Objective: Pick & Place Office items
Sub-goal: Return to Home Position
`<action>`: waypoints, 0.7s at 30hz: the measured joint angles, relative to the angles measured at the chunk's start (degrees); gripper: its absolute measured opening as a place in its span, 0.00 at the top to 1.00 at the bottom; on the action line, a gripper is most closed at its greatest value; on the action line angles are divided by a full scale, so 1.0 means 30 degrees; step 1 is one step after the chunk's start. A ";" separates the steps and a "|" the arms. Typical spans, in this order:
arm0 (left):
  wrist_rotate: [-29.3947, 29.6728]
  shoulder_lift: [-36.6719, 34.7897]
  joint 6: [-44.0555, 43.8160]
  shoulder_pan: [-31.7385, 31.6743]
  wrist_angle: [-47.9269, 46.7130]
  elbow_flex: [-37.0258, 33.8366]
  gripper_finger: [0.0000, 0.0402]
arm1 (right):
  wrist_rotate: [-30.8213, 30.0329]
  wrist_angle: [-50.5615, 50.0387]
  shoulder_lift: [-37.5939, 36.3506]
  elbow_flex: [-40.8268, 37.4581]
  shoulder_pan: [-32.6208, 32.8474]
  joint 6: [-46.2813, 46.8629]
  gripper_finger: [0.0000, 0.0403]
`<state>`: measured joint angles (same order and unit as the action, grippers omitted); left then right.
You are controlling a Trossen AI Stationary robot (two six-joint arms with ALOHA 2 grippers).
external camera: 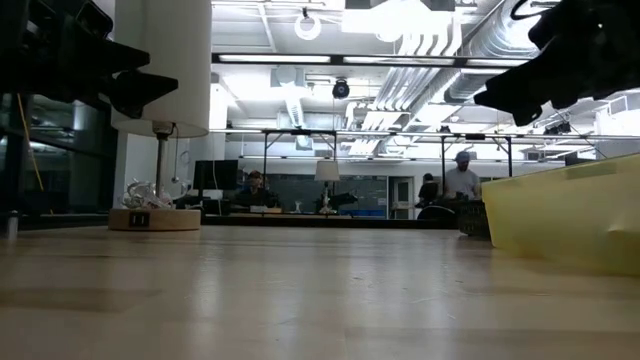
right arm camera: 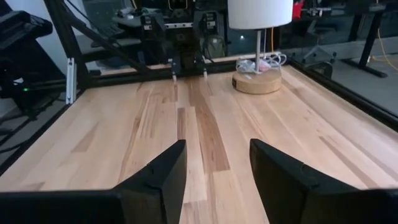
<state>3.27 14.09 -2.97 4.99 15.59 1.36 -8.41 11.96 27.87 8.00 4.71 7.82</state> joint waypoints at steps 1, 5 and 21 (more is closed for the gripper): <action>0.0000 0.0000 -0.0004 0.0000 0.0007 0.0003 0.27 | -0.0001 -0.0030 -0.0319 -0.0164 0.0000 -0.0041 0.60; -0.0002 0.0000 0.0003 0.0000 0.0000 0.0001 0.27 | 0.0361 -0.0027 -0.1641 -0.0797 0.0000 -0.0045 0.60; 0.0000 0.0000 0.0003 0.0000 0.0000 0.0002 0.27 | 0.0646 -0.1498 -0.5977 -0.2481 0.0006 -0.0019 0.60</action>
<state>3.27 14.09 -2.96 4.99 15.59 1.36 -6.47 7.46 9.94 0.56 4.73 7.76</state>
